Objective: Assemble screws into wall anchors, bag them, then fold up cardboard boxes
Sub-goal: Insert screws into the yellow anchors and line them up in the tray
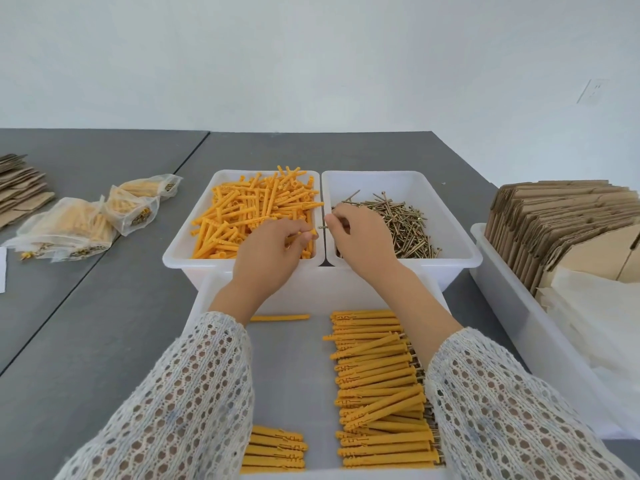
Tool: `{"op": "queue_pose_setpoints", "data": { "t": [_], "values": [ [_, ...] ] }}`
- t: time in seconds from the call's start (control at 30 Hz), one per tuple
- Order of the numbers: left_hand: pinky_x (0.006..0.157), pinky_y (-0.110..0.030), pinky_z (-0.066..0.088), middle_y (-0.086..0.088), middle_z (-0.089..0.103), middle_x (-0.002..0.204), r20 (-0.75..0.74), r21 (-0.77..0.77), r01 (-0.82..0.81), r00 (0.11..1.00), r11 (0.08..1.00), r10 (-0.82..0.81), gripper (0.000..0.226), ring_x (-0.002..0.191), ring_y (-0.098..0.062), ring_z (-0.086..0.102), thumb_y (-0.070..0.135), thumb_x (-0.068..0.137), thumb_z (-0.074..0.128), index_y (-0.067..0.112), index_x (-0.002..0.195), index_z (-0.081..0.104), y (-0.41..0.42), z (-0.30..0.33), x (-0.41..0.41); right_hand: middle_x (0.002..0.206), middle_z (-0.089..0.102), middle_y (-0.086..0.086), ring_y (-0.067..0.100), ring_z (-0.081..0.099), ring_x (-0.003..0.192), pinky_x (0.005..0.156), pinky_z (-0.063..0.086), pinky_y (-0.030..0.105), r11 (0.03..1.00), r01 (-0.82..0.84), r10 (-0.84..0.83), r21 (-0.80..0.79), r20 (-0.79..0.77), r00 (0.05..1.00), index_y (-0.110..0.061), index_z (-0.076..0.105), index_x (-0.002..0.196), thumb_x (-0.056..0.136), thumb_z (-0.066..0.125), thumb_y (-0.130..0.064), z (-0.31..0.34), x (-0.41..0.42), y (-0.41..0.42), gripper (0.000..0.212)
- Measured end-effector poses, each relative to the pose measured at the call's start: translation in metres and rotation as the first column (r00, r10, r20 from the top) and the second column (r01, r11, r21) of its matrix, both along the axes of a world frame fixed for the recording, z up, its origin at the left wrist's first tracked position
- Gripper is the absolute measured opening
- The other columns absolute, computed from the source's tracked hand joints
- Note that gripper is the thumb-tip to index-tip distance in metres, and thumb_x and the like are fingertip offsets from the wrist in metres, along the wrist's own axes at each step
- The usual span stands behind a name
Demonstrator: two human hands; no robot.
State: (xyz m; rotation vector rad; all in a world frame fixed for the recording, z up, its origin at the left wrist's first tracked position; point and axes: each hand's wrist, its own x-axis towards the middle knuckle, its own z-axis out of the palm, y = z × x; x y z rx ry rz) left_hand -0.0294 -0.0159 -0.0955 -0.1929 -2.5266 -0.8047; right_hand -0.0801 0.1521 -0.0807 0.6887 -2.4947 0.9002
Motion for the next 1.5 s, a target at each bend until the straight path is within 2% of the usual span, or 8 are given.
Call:
{"op": "queue_pose_setpoints", "data": {
  "t": [0.23, 0.47, 0.83, 1.1, 1.2, 1.3, 1.4, 1.5],
  "values": [
    [0.072, -0.044, 0.051, 0.004, 0.071, 0.096, -0.013, -0.049, -0.046, 0.999, 0.998, 0.046, 0.021, 0.094, -0.021, 0.054, 0.035, 0.101, 0.054, 0.029, 0.109, 0.072, 0.002, -0.002, 0.001, 0.063, 0.055, 0.002, 0.023, 0.049, 0.069, 0.066, 0.042, 0.038, 0.999, -0.047, 0.048, 0.002, -0.031, 0.998, -0.010, 0.055, 0.071, 0.093, 0.056, -0.020, 0.001, 0.006, -0.004, 0.024],
    [0.073, -0.035, 0.048, 0.010, 0.071, 0.105, -0.029, -0.046, -0.062, 0.998, 0.997, 0.061, 0.022, 0.100, -0.020, 0.055, 0.036, 0.101, 0.053, 0.029, 0.112, 0.072, 0.001, -0.004, -0.003, 0.065, 0.052, -0.004, 0.021, 0.047, 0.074, 0.065, 0.036, 0.035, 0.987, 0.155, -0.157, -0.038, -0.067, 0.985, -0.011, 0.058, 0.075, 0.090, 0.056, -0.021, -0.001, 0.002, -0.001, 0.018],
    [0.073, -0.041, 0.050, 0.011, 0.071, 0.101, 0.011, -0.075, -0.016, 1.000, 0.997, 0.017, 0.022, 0.095, -0.018, 0.054, 0.033, 0.100, 0.054, 0.032, 0.113, 0.071, 0.002, -0.001, -0.002, 0.082, 0.054, 0.005, 0.022, 0.047, 0.081, 0.071, 0.044, 0.043, 0.984, -0.176, 0.176, 0.005, -0.058, 0.983, -0.004, 0.053, 0.085, 0.090, 0.052, -0.004, -0.001, 0.015, -0.012, 0.006],
    [0.073, -0.026, 0.047, 0.002, 0.069, 0.083, -0.110, 0.418, 0.114, 0.991, 0.902, -0.074, 0.018, 0.080, -0.009, 0.063, 0.013, 0.101, 0.050, 0.012, 0.089, 0.062, 0.001, 0.012, 0.000, 0.117, 0.041, 0.004, 0.018, 0.049, 0.103, 0.091, 0.041, 0.027, 0.931, -0.173, 0.141, -0.320, -0.121, 0.983, -0.006, 0.046, 0.125, 0.088, 0.053, -0.003, 0.010, 0.032, -0.034, 0.038],
    [0.076, -0.021, 0.044, -0.008, 0.071, 0.093, -0.146, 0.584, 0.156, 0.985, 0.797, -0.087, 0.020, 0.079, -0.006, 0.060, 0.015, 0.104, 0.049, 0.012, 0.094, 0.066, 0.001, 0.020, 0.002, 0.100, 0.051, 0.002, 0.013, 0.050, 0.086, 0.079, 0.041, 0.025, 0.906, -0.030, 0.063, -0.422, 0.065, 0.996, -0.007, 0.050, 0.120, 0.094, 0.056, -0.014, 0.012, 0.032, -0.037, 0.028],
    [0.083, -0.021, 0.046, -0.004, 0.070, 0.100, -0.079, 0.664, 0.185, 0.981, 0.724, -0.178, 0.021, 0.094, -0.007, 0.063, 0.016, 0.103, 0.050, 0.008, 0.103, 0.070, 0.000, 0.025, 0.004, 0.076, 0.053, -0.004, 0.005, 0.046, 0.066, 0.064, 0.037, 0.019, 0.912, -0.092, 0.226, -0.400, 0.302, 0.926, -0.007, 0.062, 0.108, 0.097, 0.059, -0.023, 0.011, 0.030, -0.036, 0.020],
    [0.105, -0.040, 0.045, -0.013, 0.068, 0.116, 0.017, 0.728, 0.173, 0.963, 0.664, -0.269, 0.030, 0.127, -0.026, 0.055, 0.020, 0.101, 0.050, 0.001, 0.115, 0.068, -0.003, 0.026, 0.004, 0.067, 0.046, 0.003, 0.013, 0.040, 0.062, 0.059, 0.033, 0.026, 0.893, -0.172, 0.317, -0.415, 0.309, 0.897, 0.004, 0.060, 0.086, 0.096, 0.060, -0.016, 0.009, 0.031, -0.040, 0.023],
    [0.107, -0.044, 0.042, -0.006, 0.069, 0.116, 0.086, 0.771, 0.148, 0.940, 0.620, -0.331, 0.035, 0.126, -0.023, 0.056, 0.029, 0.100, 0.049, 0.006, 0.119, 0.067, -0.006, 0.030, 0.005, 0.062, 0.044, 0.004, 0.013, 0.039, 0.056, 0.057, 0.033, 0.026, 0.891, -0.169, 0.330, -0.421, 0.346, 0.878, 0.000, 0.055, 0.076, 0.096, 0.059, -0.010, 0.014, 0.033, -0.042, 0.023]
  ]
}}
